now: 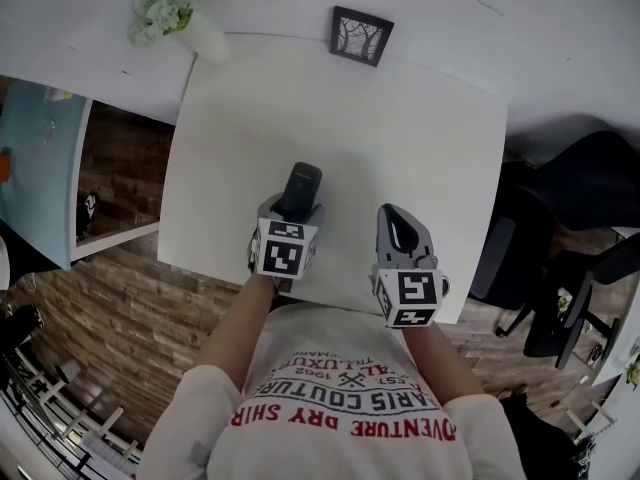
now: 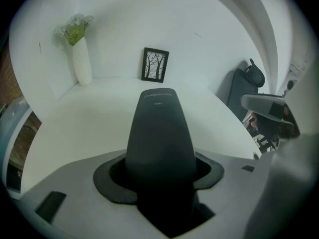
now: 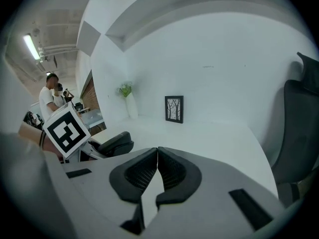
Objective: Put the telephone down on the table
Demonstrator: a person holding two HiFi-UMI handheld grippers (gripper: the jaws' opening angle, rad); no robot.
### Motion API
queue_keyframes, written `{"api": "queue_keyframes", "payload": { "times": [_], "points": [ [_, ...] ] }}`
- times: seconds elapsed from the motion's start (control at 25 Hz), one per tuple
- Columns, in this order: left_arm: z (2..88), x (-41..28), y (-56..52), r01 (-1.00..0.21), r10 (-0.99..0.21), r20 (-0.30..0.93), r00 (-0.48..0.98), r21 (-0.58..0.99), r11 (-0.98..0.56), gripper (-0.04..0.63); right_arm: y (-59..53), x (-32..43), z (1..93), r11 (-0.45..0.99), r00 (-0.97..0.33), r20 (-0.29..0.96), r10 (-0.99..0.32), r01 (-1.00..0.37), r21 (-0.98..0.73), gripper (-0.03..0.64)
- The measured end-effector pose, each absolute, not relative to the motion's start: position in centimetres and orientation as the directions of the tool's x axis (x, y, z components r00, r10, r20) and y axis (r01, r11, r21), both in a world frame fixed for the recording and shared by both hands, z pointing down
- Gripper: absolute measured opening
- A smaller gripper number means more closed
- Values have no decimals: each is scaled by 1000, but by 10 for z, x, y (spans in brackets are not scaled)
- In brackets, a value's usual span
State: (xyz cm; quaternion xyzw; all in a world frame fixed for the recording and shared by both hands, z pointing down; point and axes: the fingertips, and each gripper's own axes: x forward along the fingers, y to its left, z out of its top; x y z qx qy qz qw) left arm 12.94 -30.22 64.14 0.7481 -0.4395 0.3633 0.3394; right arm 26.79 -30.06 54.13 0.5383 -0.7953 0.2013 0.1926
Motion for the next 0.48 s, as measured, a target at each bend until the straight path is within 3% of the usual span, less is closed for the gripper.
{"api": "queue_keyframes", "payload": {
  "times": [0.48],
  "points": [
    [670,133,-299,-920,-350,887,300,173,-351,281,-312,270,556,305,-355,549,-757,-934,-184,25]
  ]
}}
